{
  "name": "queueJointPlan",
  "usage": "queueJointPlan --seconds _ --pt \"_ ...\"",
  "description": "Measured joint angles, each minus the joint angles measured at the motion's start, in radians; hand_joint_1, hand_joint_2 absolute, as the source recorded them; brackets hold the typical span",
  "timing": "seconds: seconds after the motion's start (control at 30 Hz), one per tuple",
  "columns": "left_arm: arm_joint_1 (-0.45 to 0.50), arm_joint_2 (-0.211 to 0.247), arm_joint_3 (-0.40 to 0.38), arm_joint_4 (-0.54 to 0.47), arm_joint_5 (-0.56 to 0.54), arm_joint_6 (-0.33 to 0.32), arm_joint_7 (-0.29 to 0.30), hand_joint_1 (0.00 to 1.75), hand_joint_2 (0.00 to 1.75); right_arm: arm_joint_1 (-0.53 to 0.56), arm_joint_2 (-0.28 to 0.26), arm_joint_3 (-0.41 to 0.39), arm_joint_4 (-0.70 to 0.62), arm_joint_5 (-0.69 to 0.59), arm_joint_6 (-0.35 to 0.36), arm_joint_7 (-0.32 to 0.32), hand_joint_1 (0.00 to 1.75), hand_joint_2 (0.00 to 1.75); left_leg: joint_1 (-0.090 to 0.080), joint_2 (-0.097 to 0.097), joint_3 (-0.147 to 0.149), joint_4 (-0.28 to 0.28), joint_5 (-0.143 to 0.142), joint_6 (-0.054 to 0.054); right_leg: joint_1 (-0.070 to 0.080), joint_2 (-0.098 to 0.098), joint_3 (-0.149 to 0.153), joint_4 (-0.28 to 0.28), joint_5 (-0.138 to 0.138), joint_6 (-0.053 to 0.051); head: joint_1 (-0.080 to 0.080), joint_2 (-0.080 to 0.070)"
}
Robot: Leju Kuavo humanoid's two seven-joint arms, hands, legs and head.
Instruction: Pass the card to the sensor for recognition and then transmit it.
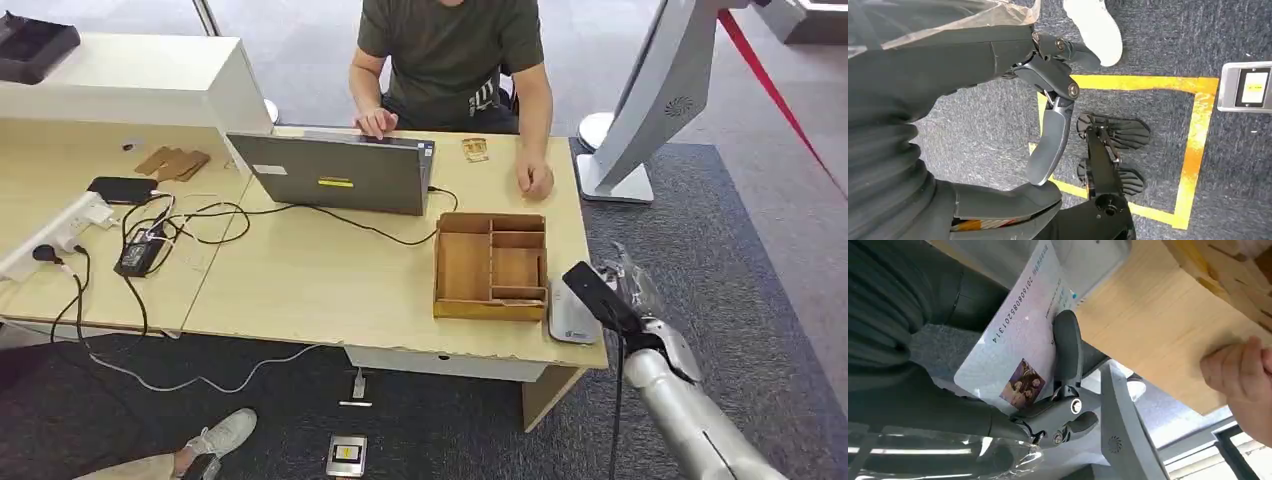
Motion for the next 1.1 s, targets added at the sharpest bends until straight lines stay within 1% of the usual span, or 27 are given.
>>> queueJointPlan --seconds 0.27,0.63,0.77,0.83,0.9,1.1 --pt "-0.002 0.0 -0.007 -0.001 0.002 0.0 0.002 0.0 1.75 0.043 -0.011 0.0 0.0 0.017 -0.001 0.006 1.75 1.75 0.0 0.0 0.0 0.0 0.0 0.0 0.0 0.0 0.0 0.0 0.0 0.0 0.0 0.0" --pt "-0.005 0.0 -0.024 -0.003 0.002 0.0 0.004 0.0 1.75 0.045 -0.017 0.001 0.0 0.026 -0.003 0.009 1.75 1.75 0.0 0.0 0.0 0.0 0.0 0.0 0.0 0.0 0.0 0.0 0.0 0.0 0.0 0.0" --pt "-0.005 0.0 -0.031 -0.003 0.005 0.0 0.005 0.0 1.75 0.043 -0.024 0.0 -0.02 0.029 -0.02 0.009 1.75 1.75 0.0 0.0 0.0 0.0 0.0 0.0 0.0 0.0 0.0 0.0 0.0 0.0 0.0 0.0" --pt "-0.006 0.0 -0.031 -0.003 0.008 0.0 0.006 0.0 1.75 0.031 -0.032 -0.003 -0.047 0.032 -0.02 0.009 1.75 1.75 0.0 0.0 0.0 0.0 0.0 0.0 0.0 0.0 0.0 0.0 0.0 0.0 0.0 0.0" --pt "-0.008 0.0 -0.034 -0.003 0.013 0.0 0.009 0.0 1.75 0.008 -0.042 -0.007 -0.085 0.039 -0.013 0.024 1.75 1.75 0.0 0.0 0.0 0.0 0.0 0.0 0.0 0.0 0.0 0.0 0.0 0.0 0.0 0.0" --pt "-0.014 -0.001 -0.052 -0.003 0.018 0.0 0.012 0.0 1.75 -0.095 -0.053 -0.008 -0.197 0.05 0.026 0.051 1.75 1.75 0.0 0.001 0.001 0.0 0.0 0.0 0.0 0.0 0.0 0.0 0.0 0.0 0.0 0.0"
